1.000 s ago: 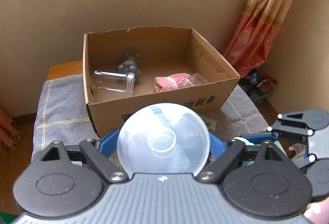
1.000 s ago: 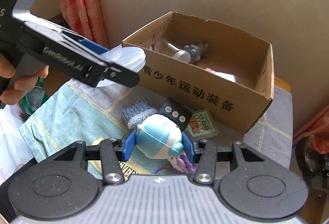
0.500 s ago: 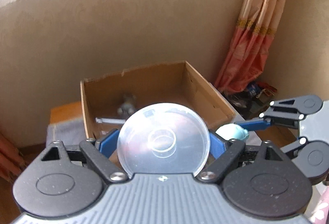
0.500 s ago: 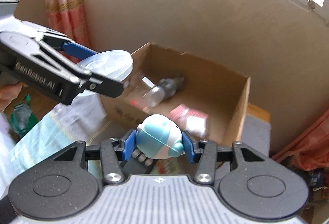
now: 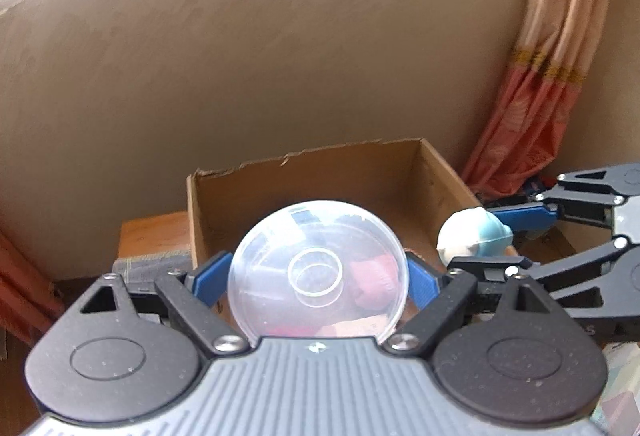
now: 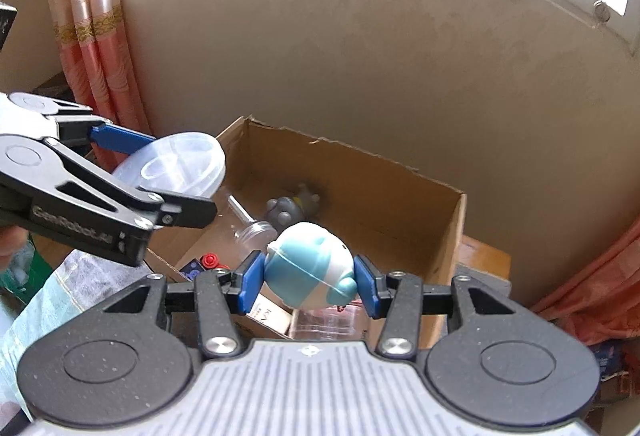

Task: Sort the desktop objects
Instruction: 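Open both tools to release the lid and toy into the box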

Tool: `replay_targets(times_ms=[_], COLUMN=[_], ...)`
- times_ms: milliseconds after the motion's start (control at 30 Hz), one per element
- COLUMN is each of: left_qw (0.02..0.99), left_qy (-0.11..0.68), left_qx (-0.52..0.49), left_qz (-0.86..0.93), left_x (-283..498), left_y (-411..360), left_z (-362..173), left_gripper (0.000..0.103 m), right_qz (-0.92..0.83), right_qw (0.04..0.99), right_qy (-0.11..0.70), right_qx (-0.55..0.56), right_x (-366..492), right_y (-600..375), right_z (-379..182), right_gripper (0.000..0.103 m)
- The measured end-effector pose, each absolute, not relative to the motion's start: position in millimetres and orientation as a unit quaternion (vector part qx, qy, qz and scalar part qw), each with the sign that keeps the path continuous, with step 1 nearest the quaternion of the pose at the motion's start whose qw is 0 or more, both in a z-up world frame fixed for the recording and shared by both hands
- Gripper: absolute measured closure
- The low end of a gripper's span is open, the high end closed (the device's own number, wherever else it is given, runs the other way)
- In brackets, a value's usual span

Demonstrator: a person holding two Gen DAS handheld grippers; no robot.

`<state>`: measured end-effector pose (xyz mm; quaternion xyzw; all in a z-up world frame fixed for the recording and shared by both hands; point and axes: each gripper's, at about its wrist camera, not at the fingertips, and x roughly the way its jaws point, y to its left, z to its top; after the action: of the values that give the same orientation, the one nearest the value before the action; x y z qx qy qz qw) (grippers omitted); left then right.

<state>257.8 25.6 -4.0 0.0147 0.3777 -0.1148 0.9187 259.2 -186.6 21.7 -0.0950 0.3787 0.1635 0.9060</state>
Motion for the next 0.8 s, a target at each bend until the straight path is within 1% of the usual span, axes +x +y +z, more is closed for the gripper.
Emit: replay_targets(times_ms=[167,200,233,267,300,467,533,600,800], left_qw=[0.914,0.912,0.909,0.908,0.909,0.905,0.903,0.903,0.906], left_qy=[0.395,0.401,0.408,0.411,0.410,0.418,0.421,0.420,0.412], left_qx=[0.004,0.002,-0.001,-0.005,-0.009,-0.021,-0.023,-0.019,-0.005], left_qz=[-0.096,-0.091,-0.084,-0.081,-0.079,-0.072,-0.081,-0.087,-0.094], left_x=[263.2,264.3,265.8,266.1,265.0,258.0,256.1,252.4,228.1], left_y=[35.7,38.9,42.0,45.3,48.3,58.2,57.8,56.3,53.5], left_z=[-23.1,-26.2,-28.5,-30.2,-31.3,-30.7,-28.8,-25.8,-15.2], left_gripper=[0.013,0.008,0.008,0.008,0.008,0.007,0.007,0.006,0.004], right_qz=[0.178,0.187,0.193,0.192,0.189,0.178,0.173,0.167,0.148], right_qw=[0.900,0.899,0.897,0.898,0.901,0.902,0.901,0.901,0.899], right_qy=[0.385,0.386,0.388,0.387,0.381,0.386,0.391,0.393,0.407], right_qx=[-0.097,-0.092,-0.088,-0.087,-0.087,-0.077,-0.073,-0.071,-0.068], right_x=[266.3,266.7,266.5,266.2,263.4,255.3,249.9,242.6,221.8], right_y=[-170.7,-169.5,-168.1,-167.2,-167.4,-172.4,-176.6,-179.7,-189.3], right_z=[13.0,11.5,10.6,10.5,11.5,10.9,10.1,9.3,3.5], right_gripper=[0.049,0.044,0.037,0.021,0.014,0.012,0.009,0.003,0.000])
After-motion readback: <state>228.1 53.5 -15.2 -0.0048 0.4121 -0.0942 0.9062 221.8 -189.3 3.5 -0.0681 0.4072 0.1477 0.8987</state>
